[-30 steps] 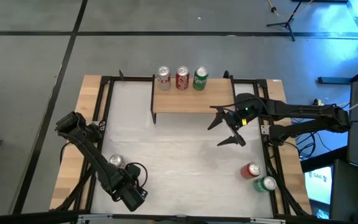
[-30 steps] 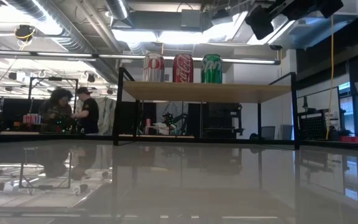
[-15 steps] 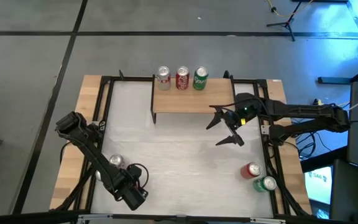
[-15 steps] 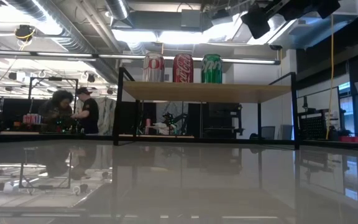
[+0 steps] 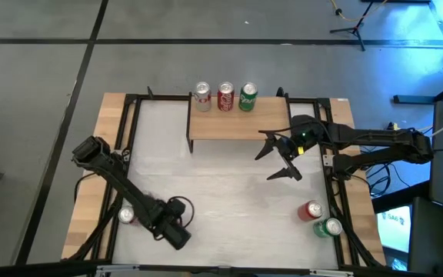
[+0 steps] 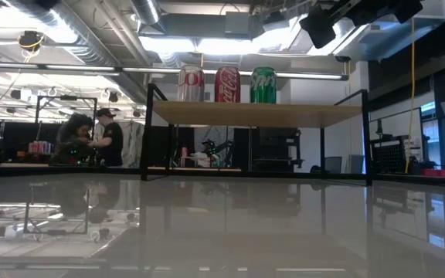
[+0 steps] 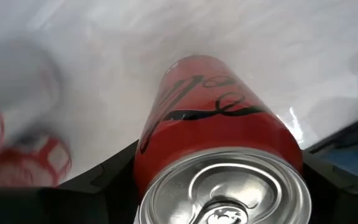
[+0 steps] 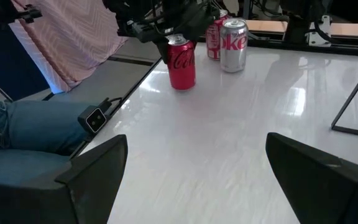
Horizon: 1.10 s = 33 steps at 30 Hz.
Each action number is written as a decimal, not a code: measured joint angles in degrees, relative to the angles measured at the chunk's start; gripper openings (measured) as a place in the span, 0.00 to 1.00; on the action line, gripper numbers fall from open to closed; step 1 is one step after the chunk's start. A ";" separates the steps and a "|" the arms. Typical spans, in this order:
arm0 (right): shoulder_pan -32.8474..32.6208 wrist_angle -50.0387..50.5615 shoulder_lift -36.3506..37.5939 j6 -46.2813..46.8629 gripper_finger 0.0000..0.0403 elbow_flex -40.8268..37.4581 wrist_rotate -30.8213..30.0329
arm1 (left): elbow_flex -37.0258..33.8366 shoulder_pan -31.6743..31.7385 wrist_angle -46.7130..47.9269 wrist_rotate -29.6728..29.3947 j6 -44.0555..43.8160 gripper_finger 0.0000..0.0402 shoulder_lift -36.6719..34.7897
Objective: Place canned beverage on shelf
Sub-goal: Put the left red-black soda can on the shelf
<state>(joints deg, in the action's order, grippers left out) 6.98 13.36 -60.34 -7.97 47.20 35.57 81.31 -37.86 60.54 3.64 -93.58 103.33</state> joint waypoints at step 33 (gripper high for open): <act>0.00 0.07 0.02 -0.02 0.93 -0.02 -0.02 | 10.66 38.43 1.18 -4.74 86.64 0.71 -0.02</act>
<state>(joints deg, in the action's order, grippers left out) 6.98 13.43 -60.31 -7.99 47.18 35.55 91.96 0.57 61.71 -1.10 -6.94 103.31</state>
